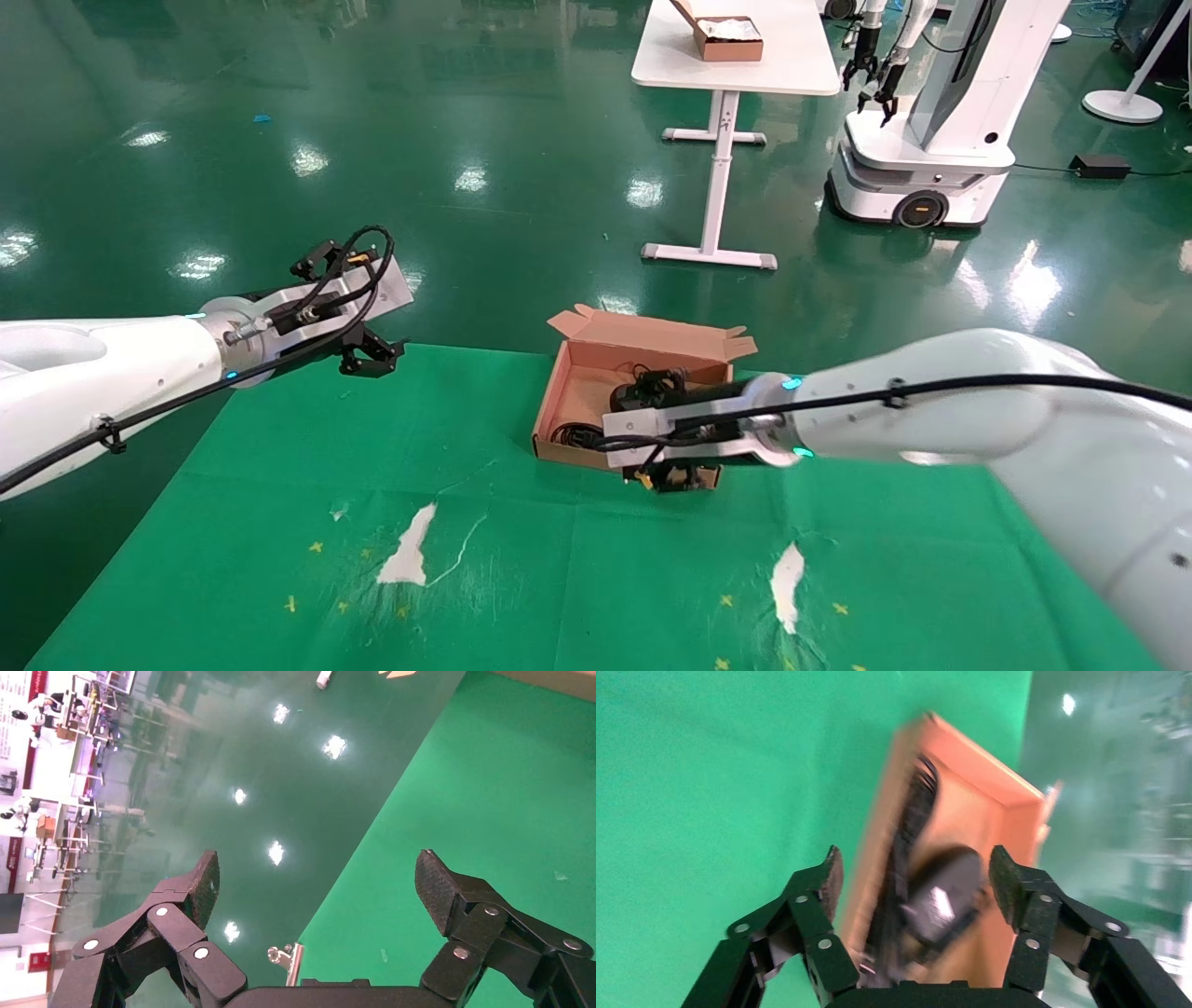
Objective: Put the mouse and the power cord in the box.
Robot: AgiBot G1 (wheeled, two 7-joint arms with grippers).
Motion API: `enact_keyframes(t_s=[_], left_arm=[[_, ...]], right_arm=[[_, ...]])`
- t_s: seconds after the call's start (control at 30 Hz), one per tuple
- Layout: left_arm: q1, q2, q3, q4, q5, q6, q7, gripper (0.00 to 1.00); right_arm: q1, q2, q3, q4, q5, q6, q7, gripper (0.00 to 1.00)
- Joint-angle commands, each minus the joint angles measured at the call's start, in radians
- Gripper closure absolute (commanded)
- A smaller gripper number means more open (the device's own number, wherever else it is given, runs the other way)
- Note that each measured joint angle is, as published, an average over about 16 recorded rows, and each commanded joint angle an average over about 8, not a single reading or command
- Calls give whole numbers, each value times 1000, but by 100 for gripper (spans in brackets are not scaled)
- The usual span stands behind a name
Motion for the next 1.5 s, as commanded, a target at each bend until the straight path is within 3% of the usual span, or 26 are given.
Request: enact_keyframes(t_s=[0.03,0.63,1.5], left_arm=[[0,0,0,0,0,0,0,0],[15,-8,-24,-9,-27,24,12,0],[301,-167,-503,-193,-564,499,248,0]], right_arm=[[-21,24,30,24,32,-25,14,0],[-219,249,311,241,325,-258,147,0],[-508,580,723,560,755,-599,343,0]])
